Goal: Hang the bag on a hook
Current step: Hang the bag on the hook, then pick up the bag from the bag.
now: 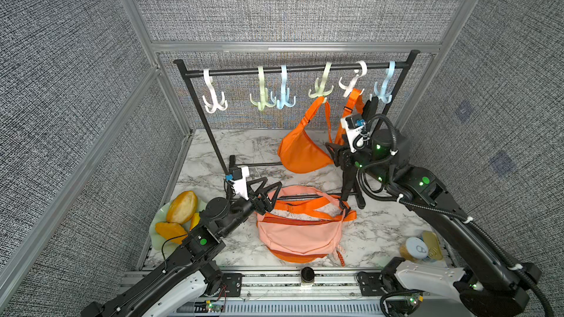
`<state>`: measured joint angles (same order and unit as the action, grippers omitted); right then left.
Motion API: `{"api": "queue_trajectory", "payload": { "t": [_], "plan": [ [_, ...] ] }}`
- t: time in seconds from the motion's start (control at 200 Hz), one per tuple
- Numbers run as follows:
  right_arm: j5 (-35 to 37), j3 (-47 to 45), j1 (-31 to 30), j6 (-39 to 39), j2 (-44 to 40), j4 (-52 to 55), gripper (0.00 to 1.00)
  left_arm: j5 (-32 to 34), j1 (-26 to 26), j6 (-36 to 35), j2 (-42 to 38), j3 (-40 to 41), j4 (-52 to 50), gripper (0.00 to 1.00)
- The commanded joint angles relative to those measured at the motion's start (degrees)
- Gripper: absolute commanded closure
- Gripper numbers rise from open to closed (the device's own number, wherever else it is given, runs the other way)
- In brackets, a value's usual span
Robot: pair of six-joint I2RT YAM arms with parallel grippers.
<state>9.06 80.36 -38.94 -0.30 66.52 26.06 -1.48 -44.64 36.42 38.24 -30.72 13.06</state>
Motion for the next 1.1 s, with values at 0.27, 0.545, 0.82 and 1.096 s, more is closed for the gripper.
{"api": "queue_trajectory", "payload": {
  "t": [0.27,0.545,0.82,1.096],
  "plan": [
    [-5.4,-3.3,-13.2,-2.6,3.3,10.1,0.32,-9.3,13.3,9.1,3.9,5.2,-1.1,0.2],
    [-12.1,-6.2,-26.3,-0.4,9.6,20.2,0.27,-18.0,26.2,19.3,1.5,12.4,7.7,0.19],
    [-12.4,-9.3,-34.4,3.5,19.8,21.9,0.24,-21.5,31.7,23.5,1.2,15.1,11.2,0.19],
    [-3.3,-6.5,-38.0,4.5,30.0,21.3,0.25,-20.8,32.1,22.0,-2.1,13.3,6.5,0.19]
  ]
}}
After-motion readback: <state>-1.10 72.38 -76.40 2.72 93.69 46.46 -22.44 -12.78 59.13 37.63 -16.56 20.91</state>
